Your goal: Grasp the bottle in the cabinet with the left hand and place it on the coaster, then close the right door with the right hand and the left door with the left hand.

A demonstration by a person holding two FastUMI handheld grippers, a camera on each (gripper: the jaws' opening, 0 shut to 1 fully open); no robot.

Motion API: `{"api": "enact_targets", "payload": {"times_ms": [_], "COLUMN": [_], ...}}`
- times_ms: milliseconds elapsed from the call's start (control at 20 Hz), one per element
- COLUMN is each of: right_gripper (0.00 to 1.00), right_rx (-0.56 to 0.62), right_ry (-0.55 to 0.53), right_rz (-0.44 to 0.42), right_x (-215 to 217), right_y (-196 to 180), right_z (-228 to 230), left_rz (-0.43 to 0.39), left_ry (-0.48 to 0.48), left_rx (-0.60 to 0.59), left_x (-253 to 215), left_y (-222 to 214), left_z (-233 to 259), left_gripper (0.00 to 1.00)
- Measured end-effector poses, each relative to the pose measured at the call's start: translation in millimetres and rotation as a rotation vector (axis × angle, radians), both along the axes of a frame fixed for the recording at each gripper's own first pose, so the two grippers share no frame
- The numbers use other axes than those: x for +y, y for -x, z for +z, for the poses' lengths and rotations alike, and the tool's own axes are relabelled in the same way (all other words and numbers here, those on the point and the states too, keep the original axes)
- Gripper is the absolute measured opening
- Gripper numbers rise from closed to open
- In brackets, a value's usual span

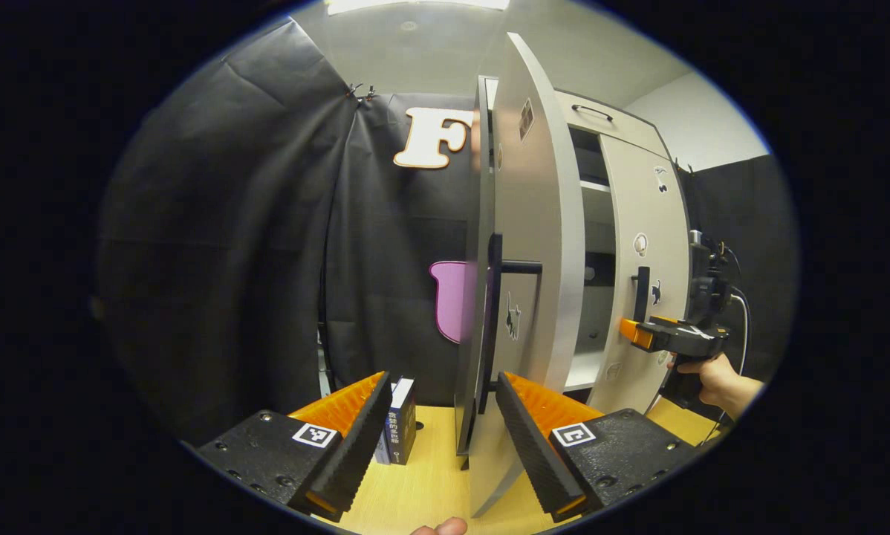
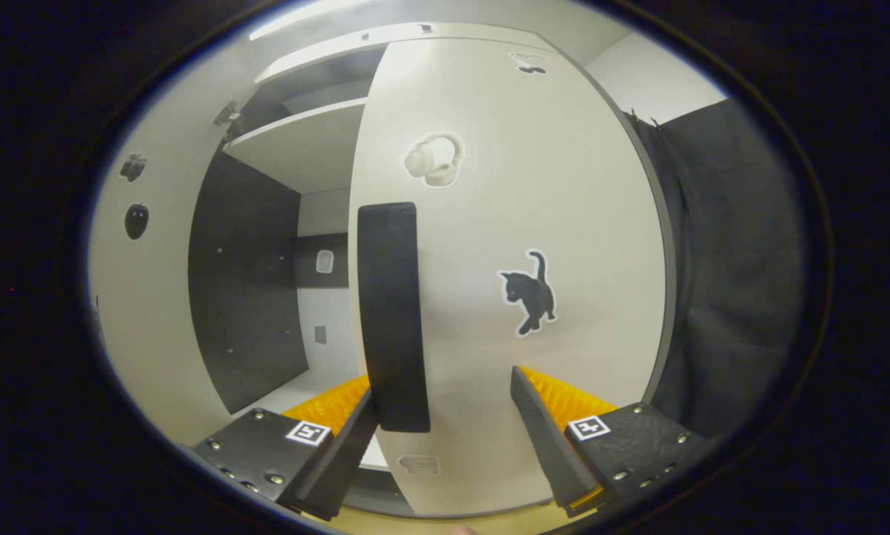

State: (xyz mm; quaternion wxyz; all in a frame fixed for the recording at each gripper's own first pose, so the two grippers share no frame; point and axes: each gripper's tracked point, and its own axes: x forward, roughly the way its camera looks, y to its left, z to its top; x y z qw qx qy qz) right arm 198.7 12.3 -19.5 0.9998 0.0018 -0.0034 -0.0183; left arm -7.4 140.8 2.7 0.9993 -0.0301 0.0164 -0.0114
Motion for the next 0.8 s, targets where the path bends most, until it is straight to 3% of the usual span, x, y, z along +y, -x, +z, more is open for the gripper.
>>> {"api": "enact_targets", "payload": {"times_ms": [300,800], "right_gripper": [1.0,1.0], "right_rx": [0.063,0.06], "right_ry": [0.001,-0.093], "right_rz": [0.021,0.102], "right_x": [0,8], "right_y": [8,89], "right_z": [-15,-12], "left_rz": [-0.055,-0.097], "left_ry": [-0.041,-0.014], "left_rx": [0.001,0.015], "left_x": [-7,-19], "left_y": [-5,-7], "left_z": [0,-2], "left_gripper": [0.89,0.87]}}
